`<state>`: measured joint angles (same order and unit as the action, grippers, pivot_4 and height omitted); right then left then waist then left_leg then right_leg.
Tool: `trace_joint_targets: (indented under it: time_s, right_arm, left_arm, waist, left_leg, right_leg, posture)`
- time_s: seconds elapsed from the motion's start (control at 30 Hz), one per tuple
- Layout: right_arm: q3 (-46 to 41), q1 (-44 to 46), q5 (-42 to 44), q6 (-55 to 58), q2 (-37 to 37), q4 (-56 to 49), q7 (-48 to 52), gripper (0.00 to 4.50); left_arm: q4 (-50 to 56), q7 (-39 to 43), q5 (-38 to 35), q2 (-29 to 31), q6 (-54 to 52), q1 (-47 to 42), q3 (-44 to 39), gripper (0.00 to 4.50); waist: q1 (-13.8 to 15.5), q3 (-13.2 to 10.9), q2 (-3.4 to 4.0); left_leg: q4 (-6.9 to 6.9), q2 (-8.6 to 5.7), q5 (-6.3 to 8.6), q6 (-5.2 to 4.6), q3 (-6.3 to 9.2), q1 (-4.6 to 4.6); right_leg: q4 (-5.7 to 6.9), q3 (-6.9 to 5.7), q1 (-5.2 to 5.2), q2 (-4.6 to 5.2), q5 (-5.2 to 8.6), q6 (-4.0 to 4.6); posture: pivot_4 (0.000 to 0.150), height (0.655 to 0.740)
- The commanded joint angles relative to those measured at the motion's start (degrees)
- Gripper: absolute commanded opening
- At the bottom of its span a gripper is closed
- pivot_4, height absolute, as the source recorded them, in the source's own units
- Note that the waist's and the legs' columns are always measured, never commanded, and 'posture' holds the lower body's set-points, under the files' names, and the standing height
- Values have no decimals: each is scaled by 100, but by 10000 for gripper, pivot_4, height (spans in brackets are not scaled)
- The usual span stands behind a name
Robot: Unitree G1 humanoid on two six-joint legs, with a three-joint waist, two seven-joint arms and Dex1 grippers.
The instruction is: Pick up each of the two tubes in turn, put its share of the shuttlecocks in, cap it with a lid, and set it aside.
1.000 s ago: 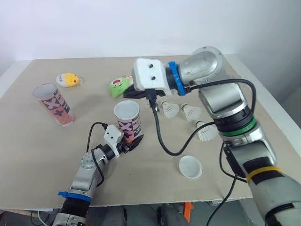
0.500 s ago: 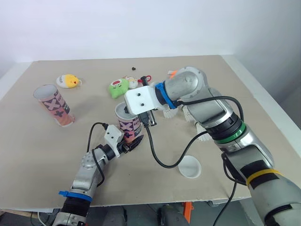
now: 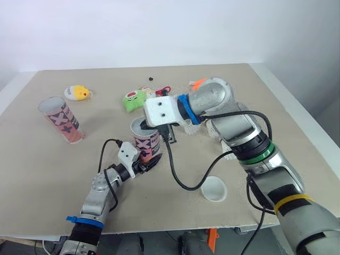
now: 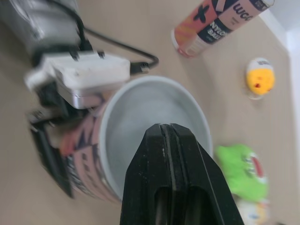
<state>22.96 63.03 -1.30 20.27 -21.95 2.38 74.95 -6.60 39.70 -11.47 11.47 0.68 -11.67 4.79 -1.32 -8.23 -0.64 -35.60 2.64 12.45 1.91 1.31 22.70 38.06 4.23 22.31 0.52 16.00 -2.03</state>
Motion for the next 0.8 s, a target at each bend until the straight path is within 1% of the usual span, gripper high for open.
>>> trace_joint_targets:
  time_s: [0.03,0.07,0.1,0.13,0.23,0.27,0.33,0.37,0.4,0.47,0.5,0.6,0.7,0.8]
  right_arm:
    - [-1223,-5,1284,831,145,-605,-246,0]
    - [-1528,-76,1606,1173,154,-748,-378,3157]
    - [-1771,-223,1893,1426,87,-918,-428,6492]
    - [-1952,-389,2111,1629,12,-1083,-492,8615]
    - [-2387,-936,2630,2155,-217,-1560,-753,22348]
    - [-2479,-1187,2752,2281,-363,-1743,-802,28255]
    - [-2583,-1651,2984,2491,-638,-2070,-881,38049]
    - [-2566,-1905,2987,2501,-760,-2205,-950,43804]
    - [-2509,-2160,2924,2448,-873,-2306,-1027,44488]
    - [-2318,-2779,2700,2197,-1027,-2425,-1185,44488]
    - [-2227,-3019,2616,2088,-1065,-2439,-1262,44488]
    - [-1770,-3768,2200,1391,-946,-2292,-1533,44488]
    - [-1327,-4155,1824,762,-605,-2020,-1862,44488]
    - [-922,-4205,1469,295,-195,-1695,-2223,44488]
  left_arm:
    - [8,245,-109,80,-400,124,214,40899]
    - [101,330,-152,143,-477,133,215,44714]
    - [208,433,-219,212,-579,143,207,45000]
    - [318,534,-283,290,-680,159,201,45000]
    - [685,818,-419,631,-907,236,194,45000]
    - [823,935,-458,806,-990,275,176,45000]
    - [1061,1178,-566,1163,-1160,360,125,45000]
    - [1155,1320,-628,1361,-1234,408,85,45000]
    - [1218,1451,-676,1548,-1275,450,40,45000]
    - [1213,1727,-789,1965,-1316,461,-150,45000]
    - [1185,1837,-847,2124,-1316,437,-239,45000]
    - [1304,2328,-1453,2575,-1797,223,-532,45000]
    - [1517,2600,-1824,2804,-2250,-100,-573,45000]
    - [1746,2712,-1876,2800,-2489,-302,-314,45000]
  waist:
    - [-1,-12,1]
    - [-1,-12,2]
    - [4,-13,-4]
    - [4,-14,-5]
    - [-5,-18,-10]
    - [-8,-21,-12]
    - [-17,-34,-3]
    - [-29,-40,-5]
    - [-49,-44,-12]
    - [-76,-52,-12]
    - [-84,-59,-27]
    - [-129,-101,-34]
    - [-134,-169,-38]
    - [-134,-183,-48]
  left_leg:
    - [-1,0,0,0,1,14]
    - [-2,0,0,0,4,24]
    - [-3,-1,0,0,7,36]
    - [-3,-1,1,0,17,45]
    - [-4,-1,10,10,27,55]
    - [-2,-1,11,10,24,57]
    - [1,0,13,8,21,68]
    - [2,0,14,7,18,69]
    - [8,2,14,6,16,69]
    - [12,10,16,3,19,67]
    - [16,10,16,3,19,67]
    - [17,20,16,3,22,68]
    - [11,21,14,7,20,72]
    - [-4,20,10,14,18,87]
  right_leg:
    - [0,-1,12,1,-8,13]
    - [0,-3,19,1,-15,25]
    - [0,-5,30,1,-15,25]
    - [-1,-13,32,1,-15,26]
    - [-4,-22,36,1,-9,30]
    - [-4,-18,40,1,-8,30]
    - [-3,-16,59,-1,-5,33]
    - [-1,-12,65,-1,-4,34]
    - [0,-9,69,-4,-3,36]
    - [1,-9,72,-17,5,44]
    - [4,-9,75,-17,7,43]
    - [7,-13,81,-29,18,38]
    - [12,-13,85,-29,26,15]
    - [12,-11,91,-27,19,5]
  posture:
    - [1500,7400]
    - [1500,7400]
    - [1500,7400]
    - [1500,7400]
    - [1500,7400]
    - [1500,7400]
    - [1500,7400]
    - [1500,7400]
    - [1500,7400]
    - [1500,7400]
    - [1500,7400]
    - [1500,7400]
    - [1500,7400]
    - [1500,7400]
